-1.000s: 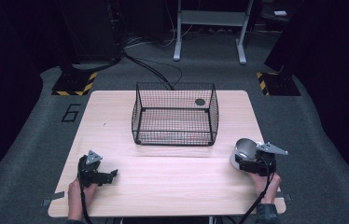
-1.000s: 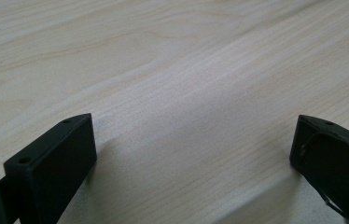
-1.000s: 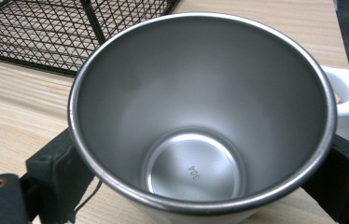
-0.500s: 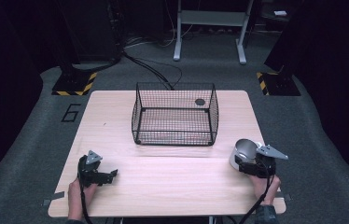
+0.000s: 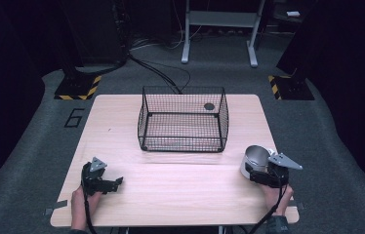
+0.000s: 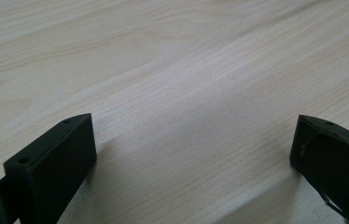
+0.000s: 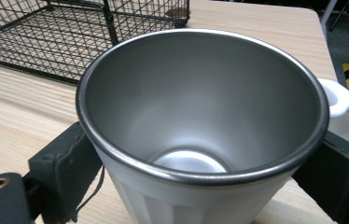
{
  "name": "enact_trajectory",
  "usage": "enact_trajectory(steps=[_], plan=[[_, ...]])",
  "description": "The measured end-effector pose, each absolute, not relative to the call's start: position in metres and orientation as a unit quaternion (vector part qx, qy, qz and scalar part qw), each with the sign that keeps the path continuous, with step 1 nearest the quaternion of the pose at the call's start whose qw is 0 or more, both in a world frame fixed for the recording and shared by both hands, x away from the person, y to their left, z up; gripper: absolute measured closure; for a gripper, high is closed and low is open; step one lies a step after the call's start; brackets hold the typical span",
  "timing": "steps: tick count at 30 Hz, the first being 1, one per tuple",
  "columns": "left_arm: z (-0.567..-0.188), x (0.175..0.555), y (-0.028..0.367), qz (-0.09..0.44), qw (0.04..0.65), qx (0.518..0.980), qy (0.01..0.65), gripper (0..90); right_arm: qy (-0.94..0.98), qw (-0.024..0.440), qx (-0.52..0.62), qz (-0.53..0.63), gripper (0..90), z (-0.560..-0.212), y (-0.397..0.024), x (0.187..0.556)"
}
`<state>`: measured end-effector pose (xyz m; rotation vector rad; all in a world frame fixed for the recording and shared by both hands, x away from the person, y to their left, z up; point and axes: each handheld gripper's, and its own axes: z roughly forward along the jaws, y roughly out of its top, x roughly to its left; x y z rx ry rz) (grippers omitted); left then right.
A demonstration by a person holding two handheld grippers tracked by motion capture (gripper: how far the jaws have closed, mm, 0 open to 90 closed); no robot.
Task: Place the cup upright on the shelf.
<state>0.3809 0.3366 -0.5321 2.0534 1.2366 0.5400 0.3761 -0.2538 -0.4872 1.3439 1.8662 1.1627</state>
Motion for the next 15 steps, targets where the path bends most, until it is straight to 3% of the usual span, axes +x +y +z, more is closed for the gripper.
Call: enact_trajectory(steps=[15], plan=[[-0.532, 0.381, 0.337, 0.207, 0.336, 0.787, 0.474, 0.5, 0.705, 0.259, 0.477, 0.457, 7.6, -0.475, -0.239, 0.373]])
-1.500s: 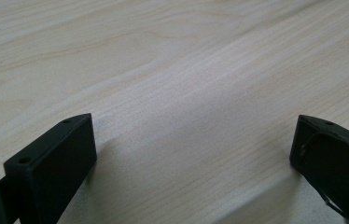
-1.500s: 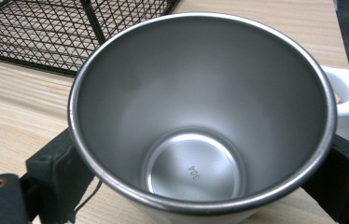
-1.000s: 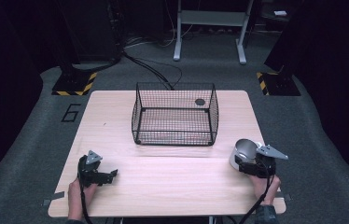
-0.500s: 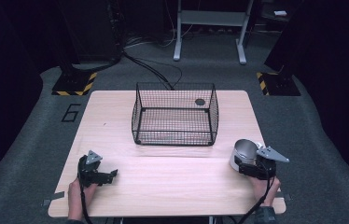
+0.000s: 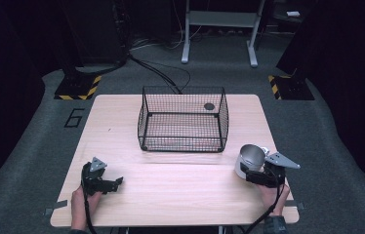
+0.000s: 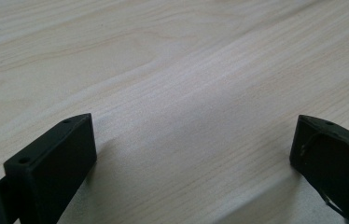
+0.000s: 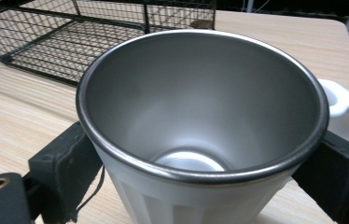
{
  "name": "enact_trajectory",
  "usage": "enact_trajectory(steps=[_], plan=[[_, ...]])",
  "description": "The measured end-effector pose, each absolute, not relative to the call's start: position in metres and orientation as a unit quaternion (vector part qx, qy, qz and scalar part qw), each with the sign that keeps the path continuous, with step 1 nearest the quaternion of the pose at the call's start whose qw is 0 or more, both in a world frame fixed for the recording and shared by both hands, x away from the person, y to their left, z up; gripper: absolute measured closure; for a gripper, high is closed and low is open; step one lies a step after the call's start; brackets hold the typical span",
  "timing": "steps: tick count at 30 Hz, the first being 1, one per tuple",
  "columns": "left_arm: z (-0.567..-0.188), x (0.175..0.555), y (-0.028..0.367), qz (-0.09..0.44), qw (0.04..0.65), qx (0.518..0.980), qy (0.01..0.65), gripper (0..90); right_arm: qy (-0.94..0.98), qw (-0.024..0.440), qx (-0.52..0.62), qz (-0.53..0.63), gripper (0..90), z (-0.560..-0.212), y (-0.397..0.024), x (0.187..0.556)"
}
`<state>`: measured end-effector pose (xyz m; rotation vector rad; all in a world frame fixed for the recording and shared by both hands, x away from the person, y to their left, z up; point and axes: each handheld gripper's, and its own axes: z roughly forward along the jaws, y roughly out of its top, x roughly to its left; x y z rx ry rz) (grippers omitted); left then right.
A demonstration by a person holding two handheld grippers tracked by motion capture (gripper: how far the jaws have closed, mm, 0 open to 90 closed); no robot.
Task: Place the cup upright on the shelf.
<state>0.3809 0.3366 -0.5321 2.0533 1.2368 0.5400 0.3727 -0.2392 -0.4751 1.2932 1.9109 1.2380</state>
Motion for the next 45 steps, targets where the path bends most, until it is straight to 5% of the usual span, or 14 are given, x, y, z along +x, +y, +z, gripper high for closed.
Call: enact_trajectory(steps=[45], plan=[[-0.532, 0.381, 0.337, 0.206, 0.335, 0.788, 0.474, 0.4, 0.745, 0.217, 0.398, 0.489, 7.6, -0.459, -0.165, 0.381]])
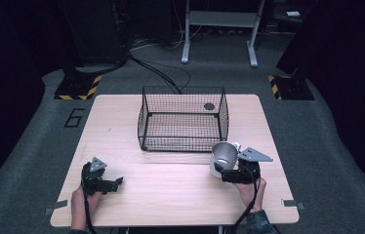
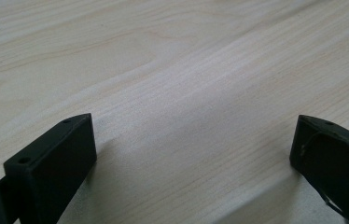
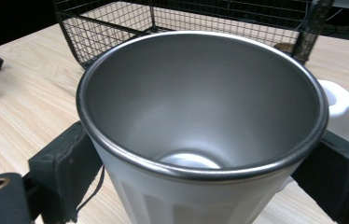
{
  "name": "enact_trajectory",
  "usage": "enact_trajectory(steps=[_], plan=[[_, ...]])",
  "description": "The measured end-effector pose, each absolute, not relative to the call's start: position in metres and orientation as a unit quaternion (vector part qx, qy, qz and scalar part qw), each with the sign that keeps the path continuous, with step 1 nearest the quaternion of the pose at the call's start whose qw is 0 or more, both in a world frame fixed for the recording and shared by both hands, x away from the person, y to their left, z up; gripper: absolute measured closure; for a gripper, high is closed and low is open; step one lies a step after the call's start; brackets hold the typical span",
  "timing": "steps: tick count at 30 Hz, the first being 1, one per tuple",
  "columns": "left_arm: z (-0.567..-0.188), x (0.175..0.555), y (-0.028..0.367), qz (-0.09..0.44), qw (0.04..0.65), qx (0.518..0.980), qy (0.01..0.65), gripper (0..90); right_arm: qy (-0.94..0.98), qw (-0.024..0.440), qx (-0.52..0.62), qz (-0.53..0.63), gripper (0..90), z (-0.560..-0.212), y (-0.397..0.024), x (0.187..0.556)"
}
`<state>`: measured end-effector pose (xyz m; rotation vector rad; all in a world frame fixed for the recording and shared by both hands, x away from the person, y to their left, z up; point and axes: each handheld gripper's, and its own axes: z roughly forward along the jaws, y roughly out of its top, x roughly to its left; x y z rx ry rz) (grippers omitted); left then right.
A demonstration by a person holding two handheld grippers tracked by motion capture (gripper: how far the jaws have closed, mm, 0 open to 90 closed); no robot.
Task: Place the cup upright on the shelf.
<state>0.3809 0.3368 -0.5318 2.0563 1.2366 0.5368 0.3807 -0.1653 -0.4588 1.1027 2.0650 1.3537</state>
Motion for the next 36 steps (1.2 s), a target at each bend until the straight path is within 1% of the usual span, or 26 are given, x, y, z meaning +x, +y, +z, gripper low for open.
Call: enact_trajectory(steps=[20, 36], plan=[[-0.532, 0.381, 0.337, 0.207, 0.335, 0.787, 0.474, 0.5, 0.760, 0.210, 0.357, 0.501, 7.6, -0.440, -0.135, 0.389], [-0.532, 0.381, 0.337, 0.207, 0.335, 0.787, 0.474, 0.4, 0.759, 0.204, 0.332, 0.521, 7.6, -0.421, -0.115, 0.408]])
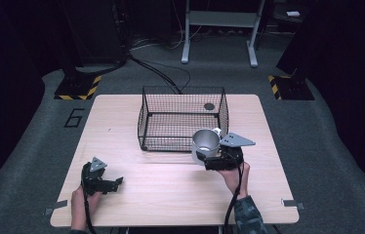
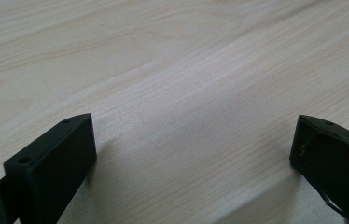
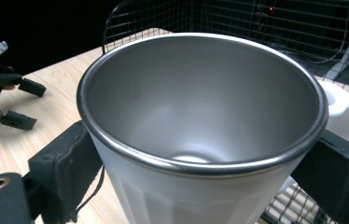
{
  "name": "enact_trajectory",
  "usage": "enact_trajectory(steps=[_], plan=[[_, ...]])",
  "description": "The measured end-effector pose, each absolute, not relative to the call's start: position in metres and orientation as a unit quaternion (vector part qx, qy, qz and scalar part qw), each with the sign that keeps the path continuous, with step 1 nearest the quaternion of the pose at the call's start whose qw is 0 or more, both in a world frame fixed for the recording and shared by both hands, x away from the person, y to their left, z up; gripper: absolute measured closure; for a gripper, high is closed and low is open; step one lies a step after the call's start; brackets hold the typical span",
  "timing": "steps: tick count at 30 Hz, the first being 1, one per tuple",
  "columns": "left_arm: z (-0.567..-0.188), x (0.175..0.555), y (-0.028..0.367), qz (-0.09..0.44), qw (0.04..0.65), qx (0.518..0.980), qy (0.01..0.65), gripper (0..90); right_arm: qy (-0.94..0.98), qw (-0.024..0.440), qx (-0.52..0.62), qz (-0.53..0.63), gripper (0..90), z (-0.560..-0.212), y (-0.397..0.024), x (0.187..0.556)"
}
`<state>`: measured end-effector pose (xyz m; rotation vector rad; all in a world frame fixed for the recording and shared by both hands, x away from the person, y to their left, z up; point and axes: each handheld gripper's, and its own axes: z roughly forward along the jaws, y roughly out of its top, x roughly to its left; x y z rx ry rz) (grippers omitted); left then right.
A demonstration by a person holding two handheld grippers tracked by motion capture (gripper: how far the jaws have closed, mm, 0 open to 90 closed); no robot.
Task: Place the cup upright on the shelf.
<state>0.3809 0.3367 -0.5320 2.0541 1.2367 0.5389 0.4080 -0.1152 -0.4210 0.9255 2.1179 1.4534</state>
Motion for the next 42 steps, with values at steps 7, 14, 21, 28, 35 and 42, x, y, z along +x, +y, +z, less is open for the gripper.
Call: enact_trajectory(steps=[7, 14, 21, 28, 35, 42], plan=[[-0.532, 0.381, 0.337, 0.207, 0.336, 0.787, 0.474, 0.4, 0.759, 0.206, 0.329, 0.523, 7.6, -0.415, -0.111, 0.416], [-0.532, 0.381, 0.337, 0.207, 0.336, 0.787, 0.474, 0.5, 0.761, 0.202, 0.325, 0.524, 7.6, -0.410, -0.105, 0.427], [-0.532, 0.381, 0.337, 0.203, 0.334, 0.789, 0.473, 0.5, 0.759, 0.201, 0.324, 0.528, 7.6, -0.406, -0.101, 0.432], [-0.532, 0.381, 0.337, 0.207, 0.335, 0.787, 0.474, 0.5, 0.759, 0.202, 0.319, 0.530, 7.6, -0.402, -0.096, 0.437], [-0.532, 0.381, 0.337, 0.207, 0.336, 0.787, 0.474, 0.5, 0.759, 0.203, 0.320, 0.529, 7.6, -0.397, -0.092, 0.446], [-0.532, 0.381, 0.337, 0.203, 0.334, 0.789, 0.473, 0.5, 0.756, 0.209, 0.320, 0.531, 7.6, -0.393, -0.090, 0.456]])
